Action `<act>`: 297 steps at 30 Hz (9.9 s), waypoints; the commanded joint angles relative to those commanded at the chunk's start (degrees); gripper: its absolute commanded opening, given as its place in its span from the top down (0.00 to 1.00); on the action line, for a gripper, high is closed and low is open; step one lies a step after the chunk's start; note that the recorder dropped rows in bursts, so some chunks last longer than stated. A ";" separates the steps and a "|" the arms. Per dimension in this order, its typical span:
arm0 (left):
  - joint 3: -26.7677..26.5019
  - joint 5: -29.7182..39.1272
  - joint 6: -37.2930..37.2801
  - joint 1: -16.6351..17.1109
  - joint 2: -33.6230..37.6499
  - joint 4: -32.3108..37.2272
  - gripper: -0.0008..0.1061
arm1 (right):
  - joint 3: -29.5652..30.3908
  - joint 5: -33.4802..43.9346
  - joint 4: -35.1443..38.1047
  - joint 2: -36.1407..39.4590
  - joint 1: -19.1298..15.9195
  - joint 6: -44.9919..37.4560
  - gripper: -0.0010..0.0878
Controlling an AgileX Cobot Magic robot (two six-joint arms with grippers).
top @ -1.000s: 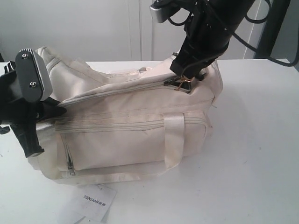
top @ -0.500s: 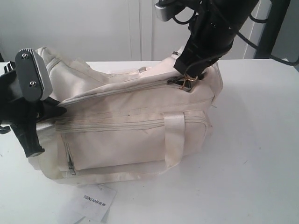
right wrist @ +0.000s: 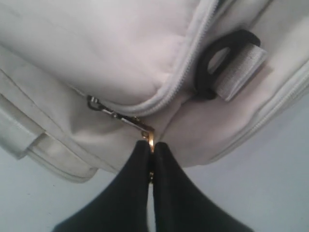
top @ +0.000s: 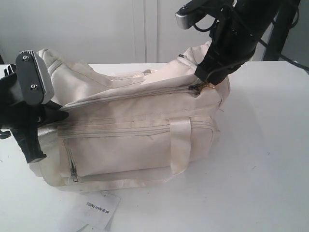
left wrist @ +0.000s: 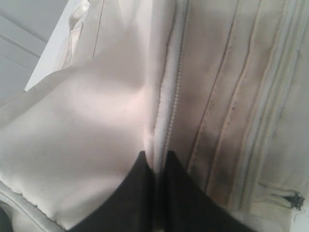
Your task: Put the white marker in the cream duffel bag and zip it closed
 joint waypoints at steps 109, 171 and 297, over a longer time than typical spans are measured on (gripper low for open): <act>-28.45 -4.74 -11.86 -25.80 24.48 -27.35 0.99 | 0.61 -3.89 7.66 0.00 -0.02 -6.89 0.99; -28.45 2.29 -12.75 -25.80 21.87 -22.87 0.99 | 0.61 -19.58 -1.04 -0.51 -2.27 -4.77 0.99; -28.45 0.89 -21.47 -25.80 16.91 -22.73 0.35 | 0.61 -27.42 0.00 2.30 -2.27 7.08 0.28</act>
